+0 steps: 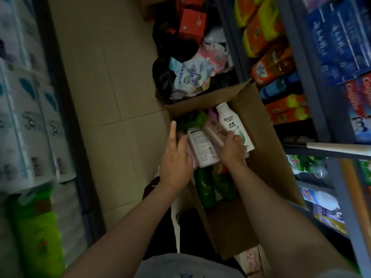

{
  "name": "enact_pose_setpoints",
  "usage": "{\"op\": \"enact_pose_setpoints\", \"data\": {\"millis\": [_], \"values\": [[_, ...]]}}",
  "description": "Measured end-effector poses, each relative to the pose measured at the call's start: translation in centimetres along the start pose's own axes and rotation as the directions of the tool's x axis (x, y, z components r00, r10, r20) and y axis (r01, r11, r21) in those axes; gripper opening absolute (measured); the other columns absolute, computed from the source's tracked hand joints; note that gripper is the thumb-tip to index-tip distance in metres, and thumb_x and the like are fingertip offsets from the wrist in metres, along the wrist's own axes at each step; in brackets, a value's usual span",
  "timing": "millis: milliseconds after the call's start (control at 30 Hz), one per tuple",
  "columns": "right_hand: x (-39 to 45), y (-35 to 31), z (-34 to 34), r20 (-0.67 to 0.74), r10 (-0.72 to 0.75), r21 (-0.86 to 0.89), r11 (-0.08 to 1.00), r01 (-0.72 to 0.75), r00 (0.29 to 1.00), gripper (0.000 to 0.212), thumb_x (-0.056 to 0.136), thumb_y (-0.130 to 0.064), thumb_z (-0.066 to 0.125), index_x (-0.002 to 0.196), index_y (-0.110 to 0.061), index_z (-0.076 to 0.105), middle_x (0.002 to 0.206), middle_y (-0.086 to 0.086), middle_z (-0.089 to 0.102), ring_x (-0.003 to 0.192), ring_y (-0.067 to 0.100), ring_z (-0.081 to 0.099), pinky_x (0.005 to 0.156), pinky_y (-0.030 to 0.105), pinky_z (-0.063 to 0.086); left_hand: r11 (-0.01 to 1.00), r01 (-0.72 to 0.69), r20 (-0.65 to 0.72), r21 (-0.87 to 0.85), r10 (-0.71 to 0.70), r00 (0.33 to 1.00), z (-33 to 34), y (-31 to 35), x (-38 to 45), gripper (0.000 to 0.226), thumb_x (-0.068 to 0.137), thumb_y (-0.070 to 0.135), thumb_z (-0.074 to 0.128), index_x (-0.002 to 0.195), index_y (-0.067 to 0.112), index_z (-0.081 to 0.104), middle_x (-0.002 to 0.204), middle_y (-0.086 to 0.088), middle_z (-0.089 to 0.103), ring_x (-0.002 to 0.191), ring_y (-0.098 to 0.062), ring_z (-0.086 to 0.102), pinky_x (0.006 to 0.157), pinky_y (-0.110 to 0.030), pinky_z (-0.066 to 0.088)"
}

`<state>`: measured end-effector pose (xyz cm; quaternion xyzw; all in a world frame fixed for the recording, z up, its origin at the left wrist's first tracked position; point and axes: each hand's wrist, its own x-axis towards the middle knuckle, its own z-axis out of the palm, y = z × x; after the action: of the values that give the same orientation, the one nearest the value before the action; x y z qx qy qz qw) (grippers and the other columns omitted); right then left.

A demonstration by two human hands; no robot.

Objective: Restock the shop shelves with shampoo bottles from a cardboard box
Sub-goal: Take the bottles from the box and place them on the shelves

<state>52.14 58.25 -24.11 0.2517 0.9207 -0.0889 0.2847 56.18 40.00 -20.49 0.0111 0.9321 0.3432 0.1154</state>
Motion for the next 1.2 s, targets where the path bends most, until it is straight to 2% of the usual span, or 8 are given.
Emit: {"op": "enact_pose_setpoints", "data": {"millis": [167,333,500,567,667,767,1033,1200], "values": [[0.4,-0.1,-1.3,0.243,0.055,-0.001,0.998,-0.057,0.969,0.084,0.072,-0.053,0.074,0.138,-0.009,0.045,0.140,0.014,0.043,0.126,0.033,0.044,0.104,0.044,0.042,1.000,-0.021,0.002,0.002,0.021,1.000,-0.1,-0.3,0.0,0.042,0.090,0.004,0.050,0.131,0.013,0.050,0.167,-0.006,-0.008,0.110,-0.035,0.056,0.073,-0.028,0.038],[-4.1,2.2,-1.3,0.470,0.005,0.523,0.804,-0.283,0.883,0.095,0.070,-0.046,0.078,0.147,-0.008,0.036,0.140,0.008,0.049,0.115,0.023,0.053,0.083,0.030,0.047,0.998,-0.053,0.022,0.039,0.052,0.998,-0.1,0.1,0.5,0.031,0.090,0.006,0.054,0.121,0.008,0.057,0.166,-0.014,0.000,0.116,-0.040,0.052,0.085,-0.038,0.047],[-10.0,6.4,-4.2,0.484,-0.163,0.701,0.661,-0.270,0.860,0.087,0.075,-0.038,0.075,0.149,-0.027,0.032,0.124,-0.009,0.053,0.107,0.014,0.055,0.072,0.026,0.049,0.999,0.051,-0.002,0.007,-0.051,0.999,-0.9,4.5,0.1,0.040,0.098,0.036,0.050,0.118,0.003,0.058,0.160,-0.027,0.015,0.149,-0.041,0.010,0.117,-0.058,0.025],[-12.4,7.5,-6.8,0.413,-0.207,0.733,0.653,-0.189,0.887,0.071,0.079,-0.032,0.073,0.143,-0.023,0.042,0.119,-0.007,0.056,0.102,0.012,0.058,0.072,0.026,0.050,0.933,0.205,0.124,-0.297,-0.176,0.977,-2.4,9.0,-0.6,0.046,0.095,0.047,0.058,0.128,0.016,0.052,0.154,-0.015,0.032,0.145,-0.032,0.026,0.116,-0.049,0.031],[-15.7,9.1,-11.6,0.034,-0.241,0.695,0.703,0.150,0.970,0.069,0.072,-0.035,0.078,0.132,-0.023,0.047,0.121,-0.005,0.048,0.102,0.008,0.052,0.069,0.020,0.044,0.501,0.423,0.372,-0.755,-0.203,0.906,-4.8,17.1,-2.1,0.064,0.082,0.054,0.073,0.133,0.024,0.047,0.131,-0.001,0.059,0.117,-0.020,0.060,0.103,-0.043,0.050],[-19.3,12.0,-16.7,-0.325,-0.256,0.659,0.629,0.412,0.911,0.079,0.070,-0.047,0.082,0.135,-0.026,0.043,0.122,-0.010,0.042,0.108,0.003,0.048,0.082,0.019,0.044,0.272,0.359,0.352,-0.893,-0.076,0.933,-7.0,24.0,-3.2,0.051,0.087,0.027,0.075,0.133,0.021,0.054,0.120,-0.007,0.070,0.107,-0.024,0.069,0.090,-0.042,0.058],[-25.6,24.0,-25.2,-0.483,-0.176,0.734,0.453,0.506,0.858,0.051,0.071,-0.044,0.082,0.115,-0.029,0.061,0.106,-0.005,0.071,0.098,0.011,0.067,0.087,0.045,0.055,0.521,-0.038,0.285,-0.853,0.525,0.802,-9.2,39.1,-9.5,0.034,0.062,0.024,0.093,0.092,0.027,0.077,0.095,-0.003,0.077,0.089,-0.018,0.073,0.070,-0.029,0.058],[-28.5,30.1,-27.9,-0.593,-0.019,0.721,0.432,0.542,0.805,0.047,0.071,-0.020,0.087,0.107,-0.037,0.062,0.104,-0.014,0.070,0.098,-0.002,0.065,0.085,0.024,0.055,0.503,-0.191,0.247,-0.843,0.678,0.693,-7.0,45.6,-11.6,0.030,0.078,0.043,0.080,0.104,0.030,0.071,0.104,0.003,0.075,0.099,-0.012,0.070,0.080,-0.028,0.057]]}}
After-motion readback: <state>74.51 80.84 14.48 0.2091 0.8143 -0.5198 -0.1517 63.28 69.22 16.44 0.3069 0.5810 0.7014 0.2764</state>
